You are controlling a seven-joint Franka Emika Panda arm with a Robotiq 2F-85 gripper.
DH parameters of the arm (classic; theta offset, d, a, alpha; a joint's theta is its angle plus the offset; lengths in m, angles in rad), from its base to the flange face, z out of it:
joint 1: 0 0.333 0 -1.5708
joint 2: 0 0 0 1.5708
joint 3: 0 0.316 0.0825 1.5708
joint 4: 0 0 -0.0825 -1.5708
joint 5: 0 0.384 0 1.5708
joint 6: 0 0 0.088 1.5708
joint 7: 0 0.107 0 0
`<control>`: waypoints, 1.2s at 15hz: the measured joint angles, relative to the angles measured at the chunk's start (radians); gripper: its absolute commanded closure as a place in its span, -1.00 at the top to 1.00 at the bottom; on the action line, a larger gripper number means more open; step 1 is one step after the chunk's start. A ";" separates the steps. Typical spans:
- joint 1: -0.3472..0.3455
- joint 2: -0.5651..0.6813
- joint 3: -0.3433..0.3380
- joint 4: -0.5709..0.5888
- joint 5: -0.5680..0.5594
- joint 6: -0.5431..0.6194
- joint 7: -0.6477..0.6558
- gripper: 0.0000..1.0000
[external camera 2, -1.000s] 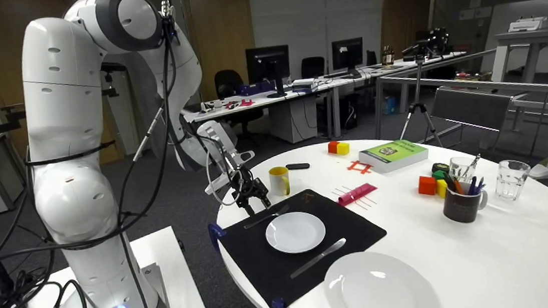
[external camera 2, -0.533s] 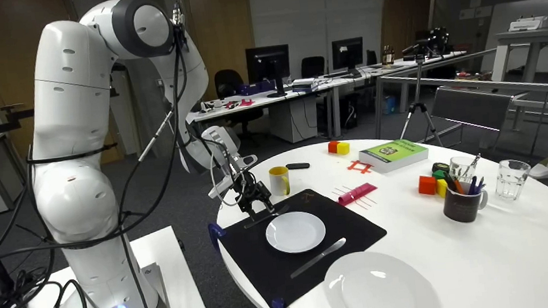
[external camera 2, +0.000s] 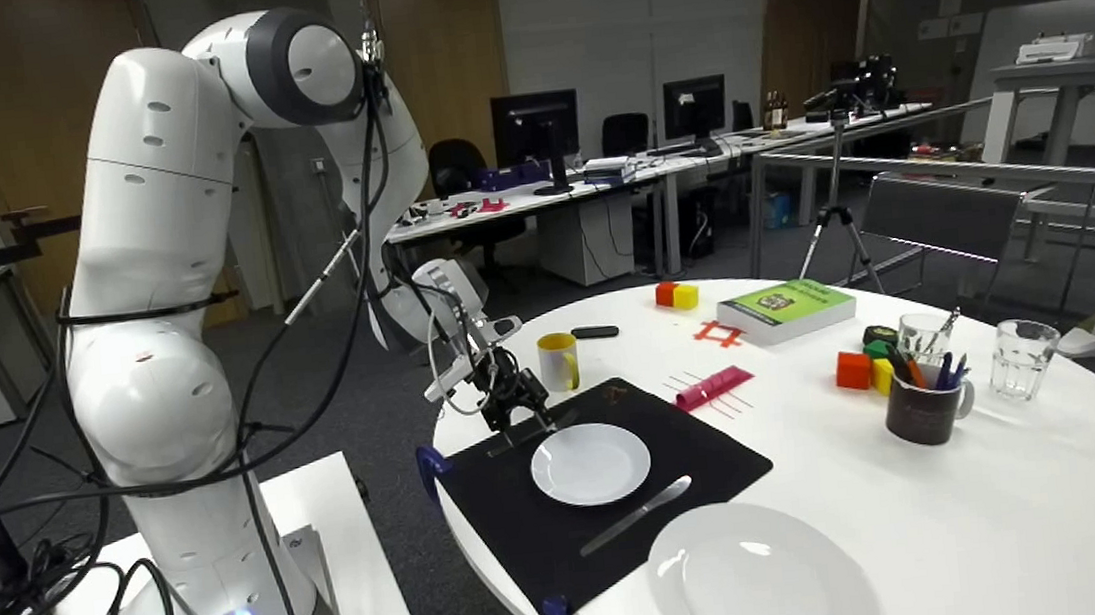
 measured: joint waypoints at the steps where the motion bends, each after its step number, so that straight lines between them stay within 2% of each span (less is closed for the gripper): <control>1: 0.000 0.005 -0.002 0.004 -0.001 -0.002 0.000 1.00; 18: 0.027 0.082 -0.006 0.067 -0.042 -0.152 0.000 1.00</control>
